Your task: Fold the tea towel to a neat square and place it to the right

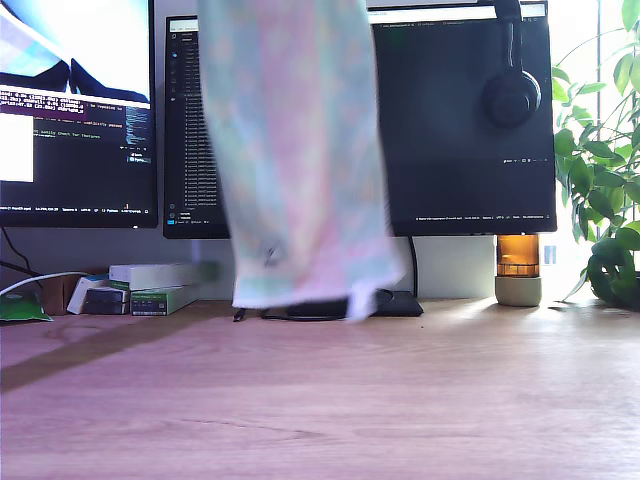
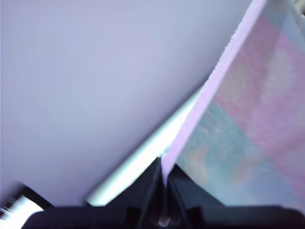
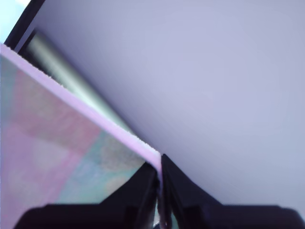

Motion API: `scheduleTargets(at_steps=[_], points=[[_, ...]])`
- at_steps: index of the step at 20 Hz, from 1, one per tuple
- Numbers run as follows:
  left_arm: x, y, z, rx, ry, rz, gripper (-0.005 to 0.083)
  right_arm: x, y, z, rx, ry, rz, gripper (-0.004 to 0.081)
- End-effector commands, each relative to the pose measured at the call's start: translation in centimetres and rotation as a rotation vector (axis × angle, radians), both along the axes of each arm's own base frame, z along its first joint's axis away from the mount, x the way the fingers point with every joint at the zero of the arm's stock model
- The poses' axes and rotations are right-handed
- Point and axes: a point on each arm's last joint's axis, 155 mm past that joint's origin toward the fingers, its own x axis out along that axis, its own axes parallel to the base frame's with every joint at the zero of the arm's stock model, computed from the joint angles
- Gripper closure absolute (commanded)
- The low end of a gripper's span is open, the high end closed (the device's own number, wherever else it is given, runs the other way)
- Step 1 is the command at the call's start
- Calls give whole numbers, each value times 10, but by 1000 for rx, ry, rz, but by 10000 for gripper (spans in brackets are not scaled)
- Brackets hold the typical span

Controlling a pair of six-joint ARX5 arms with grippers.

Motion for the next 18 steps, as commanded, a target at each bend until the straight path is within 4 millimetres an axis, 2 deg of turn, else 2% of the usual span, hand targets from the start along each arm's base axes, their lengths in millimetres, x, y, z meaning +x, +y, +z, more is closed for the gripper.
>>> scheduleTargets(at_steps=[1,4,7,10,12,15,18], points=[[1,19,-31,2,136,38,795,2,-12,-26,-22,106,-20,783],[-22,12,-82,26,365,-15,795,-20,2,-79,-58,331,85,783],[-40,10,-105,17,498,-22,795,-47,12,-103,-55,476,164,783],[-59,1,-104,-5,544,-67,795,-77,19,-102,-60,532,228,783],[-78,-6,-99,-13,568,-107,795,-99,14,-101,-73,576,241,783],[-112,-17,-100,-33,651,-172,795,-132,-2,-126,-117,740,225,783],[-137,-20,-100,-46,710,-218,795,-149,-4,-133,-117,808,247,783]])
